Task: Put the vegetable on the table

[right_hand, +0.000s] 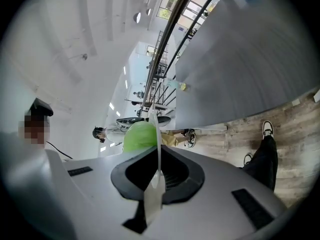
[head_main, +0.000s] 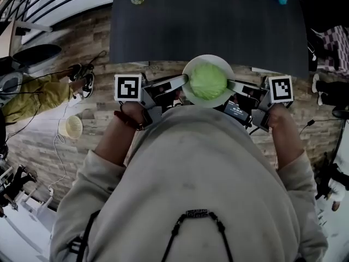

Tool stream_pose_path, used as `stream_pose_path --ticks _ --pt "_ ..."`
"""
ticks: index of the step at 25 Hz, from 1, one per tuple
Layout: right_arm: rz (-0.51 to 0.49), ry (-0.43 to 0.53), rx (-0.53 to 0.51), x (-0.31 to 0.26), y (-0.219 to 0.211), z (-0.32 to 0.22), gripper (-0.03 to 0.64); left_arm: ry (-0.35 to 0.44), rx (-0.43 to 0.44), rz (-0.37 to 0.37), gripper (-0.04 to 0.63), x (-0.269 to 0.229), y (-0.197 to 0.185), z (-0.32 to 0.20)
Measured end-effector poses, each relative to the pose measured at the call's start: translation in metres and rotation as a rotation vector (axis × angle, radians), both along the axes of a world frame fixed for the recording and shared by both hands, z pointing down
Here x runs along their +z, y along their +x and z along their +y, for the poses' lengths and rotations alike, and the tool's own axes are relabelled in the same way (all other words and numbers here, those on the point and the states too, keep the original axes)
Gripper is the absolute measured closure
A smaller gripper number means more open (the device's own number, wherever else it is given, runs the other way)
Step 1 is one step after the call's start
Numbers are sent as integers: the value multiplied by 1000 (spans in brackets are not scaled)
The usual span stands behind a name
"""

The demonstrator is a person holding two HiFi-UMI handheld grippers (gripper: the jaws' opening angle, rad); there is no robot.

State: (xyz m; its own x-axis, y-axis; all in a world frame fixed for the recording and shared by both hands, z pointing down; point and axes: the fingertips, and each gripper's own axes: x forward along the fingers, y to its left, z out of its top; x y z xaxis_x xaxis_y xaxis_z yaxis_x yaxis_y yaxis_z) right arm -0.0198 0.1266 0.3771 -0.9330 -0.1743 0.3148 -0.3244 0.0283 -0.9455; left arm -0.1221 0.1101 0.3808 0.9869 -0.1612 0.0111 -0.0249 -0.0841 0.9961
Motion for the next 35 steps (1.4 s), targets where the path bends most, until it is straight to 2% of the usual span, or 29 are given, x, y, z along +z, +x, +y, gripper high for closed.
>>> stream_pose_path --ticks 2,8,14,26,35 --pt "-14 4 -33 0 -3 -21 591 8 -21 -28 575 -1 -2 -17" --pt "-34 12 -95 -5 1 -70 591 13 -91 -44 575 -10 0 -60" --pt "-61 22 -131 -2 25 -106 591 5 -129 -57 575 -8 25 -90" --pt "-117 1 -138 6 83 -163 591 -17 -140 -86 575 -5 84 -148" --pt "-121 -28 -129 29 131 -193 591 -26 -147 -134 575 11 128 -178"
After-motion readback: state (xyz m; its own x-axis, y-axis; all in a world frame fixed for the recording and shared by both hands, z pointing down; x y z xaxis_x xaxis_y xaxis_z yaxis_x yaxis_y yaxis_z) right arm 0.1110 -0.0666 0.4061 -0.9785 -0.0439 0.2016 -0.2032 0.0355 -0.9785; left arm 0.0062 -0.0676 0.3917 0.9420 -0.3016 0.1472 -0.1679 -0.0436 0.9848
